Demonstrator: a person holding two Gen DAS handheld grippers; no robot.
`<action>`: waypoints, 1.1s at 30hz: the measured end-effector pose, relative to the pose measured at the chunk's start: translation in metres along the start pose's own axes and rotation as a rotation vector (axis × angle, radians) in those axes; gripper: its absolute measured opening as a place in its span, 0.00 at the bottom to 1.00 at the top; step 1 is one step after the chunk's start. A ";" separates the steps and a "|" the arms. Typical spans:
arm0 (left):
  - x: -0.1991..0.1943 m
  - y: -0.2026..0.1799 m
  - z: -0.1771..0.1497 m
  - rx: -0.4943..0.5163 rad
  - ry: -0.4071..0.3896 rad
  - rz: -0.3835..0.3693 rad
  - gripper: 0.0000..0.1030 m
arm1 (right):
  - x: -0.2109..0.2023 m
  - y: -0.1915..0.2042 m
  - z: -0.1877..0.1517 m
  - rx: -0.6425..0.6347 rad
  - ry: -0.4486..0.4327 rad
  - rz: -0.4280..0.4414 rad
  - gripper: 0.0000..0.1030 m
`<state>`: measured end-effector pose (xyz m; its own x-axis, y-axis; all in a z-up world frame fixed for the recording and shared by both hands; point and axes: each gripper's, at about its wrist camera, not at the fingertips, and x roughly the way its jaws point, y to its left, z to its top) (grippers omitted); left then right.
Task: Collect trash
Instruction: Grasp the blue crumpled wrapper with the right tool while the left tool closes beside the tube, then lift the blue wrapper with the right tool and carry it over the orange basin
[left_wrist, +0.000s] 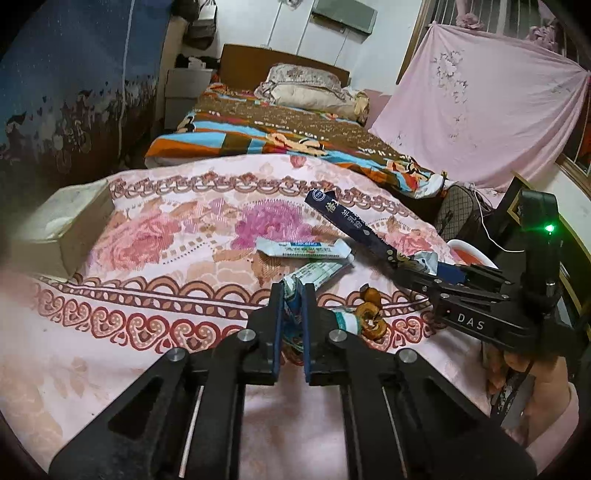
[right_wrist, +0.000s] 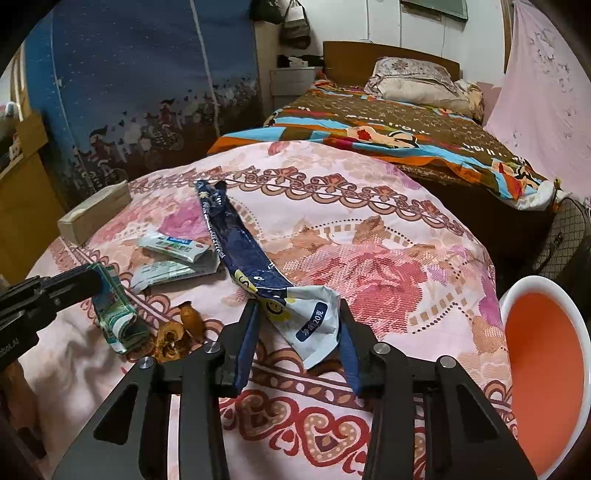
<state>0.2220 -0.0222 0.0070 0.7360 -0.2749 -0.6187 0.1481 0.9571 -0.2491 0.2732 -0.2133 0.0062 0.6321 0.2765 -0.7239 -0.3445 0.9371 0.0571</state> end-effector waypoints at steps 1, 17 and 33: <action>-0.002 -0.001 0.000 0.004 -0.010 0.002 0.00 | -0.002 -0.001 -0.001 0.007 -0.010 0.005 0.34; -0.017 -0.023 0.006 0.092 -0.115 0.023 0.00 | -0.011 -0.013 0.000 0.080 -0.070 0.045 0.21; -0.002 -0.011 0.002 0.025 -0.038 0.018 0.00 | 0.014 -0.001 0.008 0.012 0.035 0.048 0.17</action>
<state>0.2200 -0.0324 0.0128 0.7632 -0.2547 -0.5938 0.1510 0.9639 -0.2194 0.2885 -0.2087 0.0016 0.5902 0.3137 -0.7438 -0.3652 0.9255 0.1005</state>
